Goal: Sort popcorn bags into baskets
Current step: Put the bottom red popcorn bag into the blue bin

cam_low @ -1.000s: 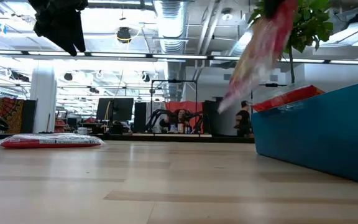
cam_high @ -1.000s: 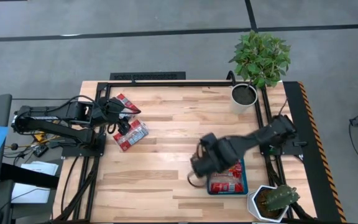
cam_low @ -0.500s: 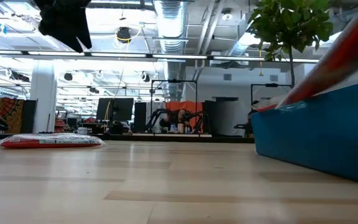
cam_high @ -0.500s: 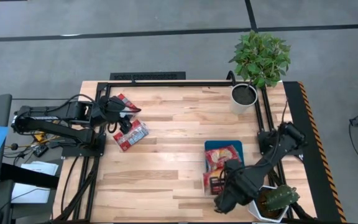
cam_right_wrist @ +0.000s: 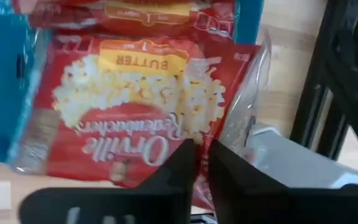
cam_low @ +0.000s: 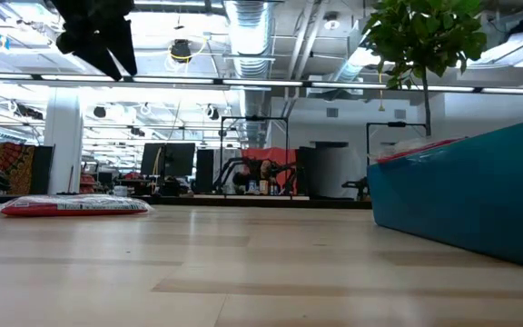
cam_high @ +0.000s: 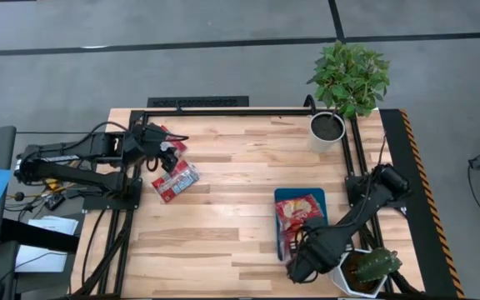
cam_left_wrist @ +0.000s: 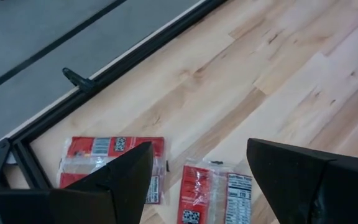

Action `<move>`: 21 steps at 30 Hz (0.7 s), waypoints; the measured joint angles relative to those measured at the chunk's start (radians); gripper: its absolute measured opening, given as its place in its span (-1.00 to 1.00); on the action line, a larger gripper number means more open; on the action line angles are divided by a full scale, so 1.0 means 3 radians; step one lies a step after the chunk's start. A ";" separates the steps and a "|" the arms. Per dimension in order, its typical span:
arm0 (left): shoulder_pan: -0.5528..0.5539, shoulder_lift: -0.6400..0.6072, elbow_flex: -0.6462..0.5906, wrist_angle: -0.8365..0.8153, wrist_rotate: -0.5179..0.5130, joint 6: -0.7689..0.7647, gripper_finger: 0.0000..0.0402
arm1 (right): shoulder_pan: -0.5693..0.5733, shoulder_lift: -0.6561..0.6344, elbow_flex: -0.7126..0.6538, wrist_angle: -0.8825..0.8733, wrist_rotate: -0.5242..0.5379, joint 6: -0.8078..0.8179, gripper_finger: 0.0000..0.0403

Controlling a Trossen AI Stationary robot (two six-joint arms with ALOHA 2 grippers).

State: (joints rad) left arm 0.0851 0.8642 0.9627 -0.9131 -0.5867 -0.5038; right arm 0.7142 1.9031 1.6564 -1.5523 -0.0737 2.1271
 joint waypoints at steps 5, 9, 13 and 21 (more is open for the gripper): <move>0.0071 0.0000 0.0000 0.0000 0.0000 0.0049 0.24 | -0.0145 -0.0001 0.0001 -0.0011 -0.0001 -0.0500 -0.43; 0.0131 0.0000 0.0000 0.0000 0.0006 0.0050 0.24 | -0.0278 -0.0001 0.0001 -0.0013 0.0022 -0.0913 -0.24; 0.0167 0.0000 0.0000 -0.0001 0.0009 0.0051 0.24 | -0.0368 -0.0001 0.0052 0.0111 0.0259 -0.1385 -0.11; 0.0181 -0.0001 0.0000 -0.0004 0.0219 0.0138 0.24 | -0.0320 0.0026 0.0088 0.0759 0.0225 -0.2466 -0.20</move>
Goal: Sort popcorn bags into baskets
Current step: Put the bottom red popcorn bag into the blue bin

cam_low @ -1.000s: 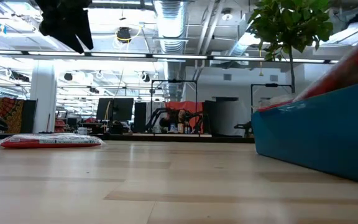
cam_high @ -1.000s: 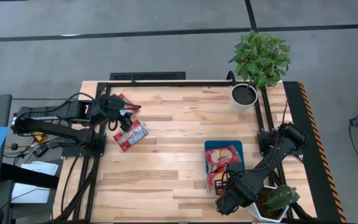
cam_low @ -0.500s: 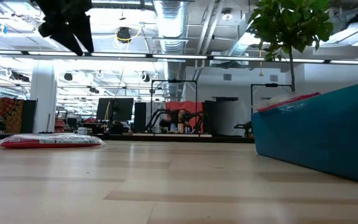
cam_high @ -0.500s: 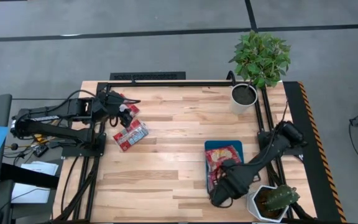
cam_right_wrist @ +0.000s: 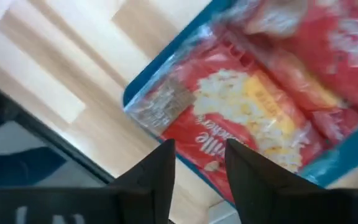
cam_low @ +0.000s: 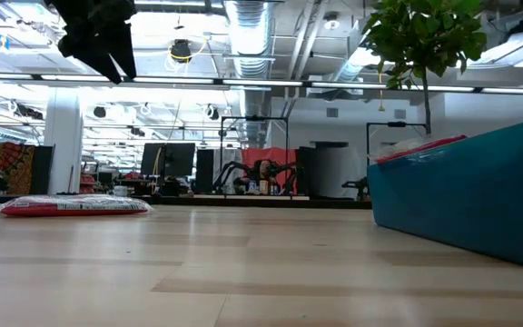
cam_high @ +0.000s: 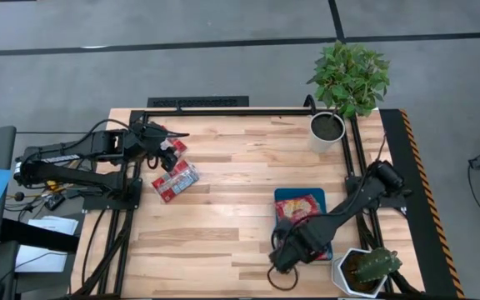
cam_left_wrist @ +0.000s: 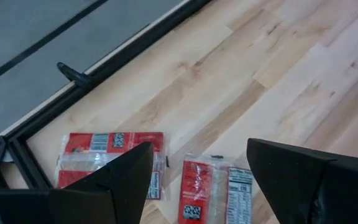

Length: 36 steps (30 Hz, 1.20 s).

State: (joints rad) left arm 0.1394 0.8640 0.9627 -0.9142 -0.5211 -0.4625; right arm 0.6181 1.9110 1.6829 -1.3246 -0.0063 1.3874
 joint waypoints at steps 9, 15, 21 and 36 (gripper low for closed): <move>0.0000 0.0001 0.0000 -0.0001 0.0006 0.0015 0.24 | 0.0003 0.0088 -0.0212 0.0193 -0.0065 -0.0040 -0.41; 0.0000 -0.0001 0.0000 -0.0001 0.0032 0.0046 0.24 | 0.0013 0.0090 -0.0363 0.0245 -0.0208 -0.0103 -0.45; 0.0000 0.0001 0.0000 -0.0001 0.0034 0.0048 0.24 | 0.0015 0.0089 -0.0581 0.0455 -0.0218 -0.0105 -0.45; 0.0000 0.0000 0.0000 -0.0001 0.0004 0.0060 0.24 | -0.0305 0.0054 -0.0771 0.0541 -0.0153 -0.0619 -0.44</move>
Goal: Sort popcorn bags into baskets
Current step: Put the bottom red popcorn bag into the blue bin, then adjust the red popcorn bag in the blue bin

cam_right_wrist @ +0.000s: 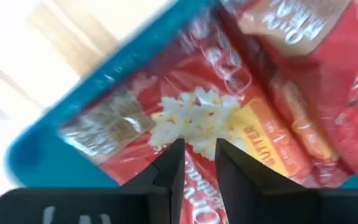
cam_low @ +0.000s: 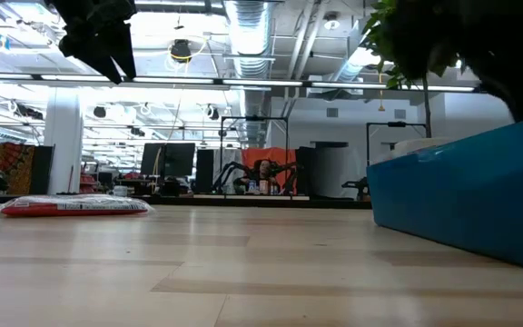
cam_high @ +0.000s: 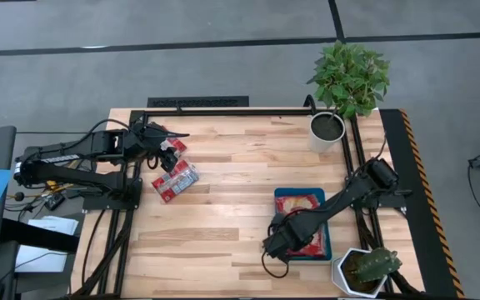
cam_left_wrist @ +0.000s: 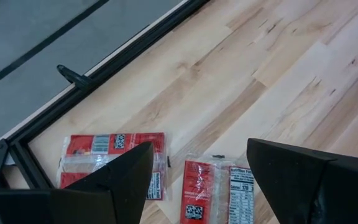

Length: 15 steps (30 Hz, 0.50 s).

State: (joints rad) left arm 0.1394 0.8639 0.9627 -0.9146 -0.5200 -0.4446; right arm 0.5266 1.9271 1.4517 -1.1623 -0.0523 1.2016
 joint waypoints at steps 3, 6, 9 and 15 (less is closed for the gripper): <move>0.0000 0.0000 0.0000 0.0000 0.0001 0.0000 0.24 | 0.0014 -0.0070 0.0146 -0.0095 0.0074 -0.0123 -0.45; 0.0000 0.0001 0.0000 0.0000 -0.0002 0.0000 0.24 | 0.0022 -0.0170 0.0263 -0.0240 0.0310 -0.0166 -0.47; 0.0000 0.0000 0.0000 0.0004 -0.0011 0.0000 0.24 | -0.0061 -0.0243 0.0267 -0.0398 0.0554 -0.0170 -0.49; 0.0000 0.0001 0.0000 0.0006 -0.0054 0.0001 0.24 | -0.0252 -0.0222 0.0262 -0.0432 0.0676 -0.0483 -0.55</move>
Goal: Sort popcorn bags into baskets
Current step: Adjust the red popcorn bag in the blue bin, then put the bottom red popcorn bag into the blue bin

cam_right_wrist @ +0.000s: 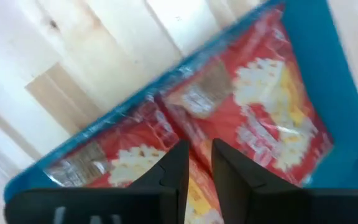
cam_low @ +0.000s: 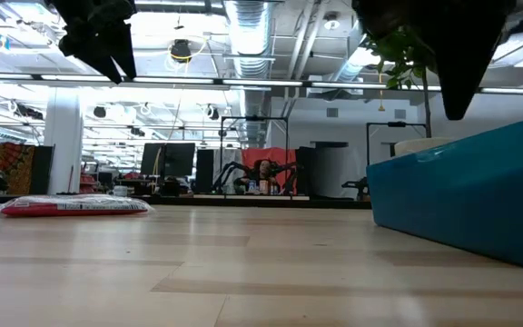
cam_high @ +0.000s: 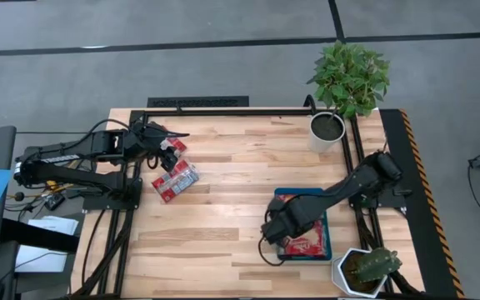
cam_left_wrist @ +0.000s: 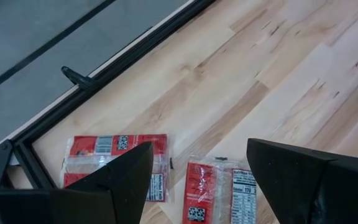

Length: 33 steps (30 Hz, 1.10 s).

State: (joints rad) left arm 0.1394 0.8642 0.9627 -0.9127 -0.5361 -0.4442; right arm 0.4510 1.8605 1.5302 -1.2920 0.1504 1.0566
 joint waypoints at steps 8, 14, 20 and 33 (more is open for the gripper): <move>0.0000 -0.0001 0.0000 0.0004 -0.0013 0.0031 0.24 | -0.0139 0.0018 -0.0389 0.0254 0.0039 -0.0122 -0.61; 0.0000 -0.0001 0.0000 0.0010 -0.0004 0.0059 0.24 | -0.0219 0.0018 -0.0587 0.0345 -0.0058 -0.0150 -0.62; 0.0026 0.0012 0.0000 0.0005 0.0266 0.0286 0.24 | -0.0263 -0.0040 -0.0395 0.0315 -0.0060 -0.0312 -0.62; 0.0233 0.0198 -0.1088 0.0382 0.1247 -0.0112 0.24 | -0.0292 -0.0642 -0.0095 0.0267 0.0439 -0.0214 -0.39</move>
State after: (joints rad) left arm 0.2092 0.9237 0.6362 -0.7980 -0.1619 -0.4778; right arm 0.3634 1.6679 1.5017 -1.2120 0.2822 0.9925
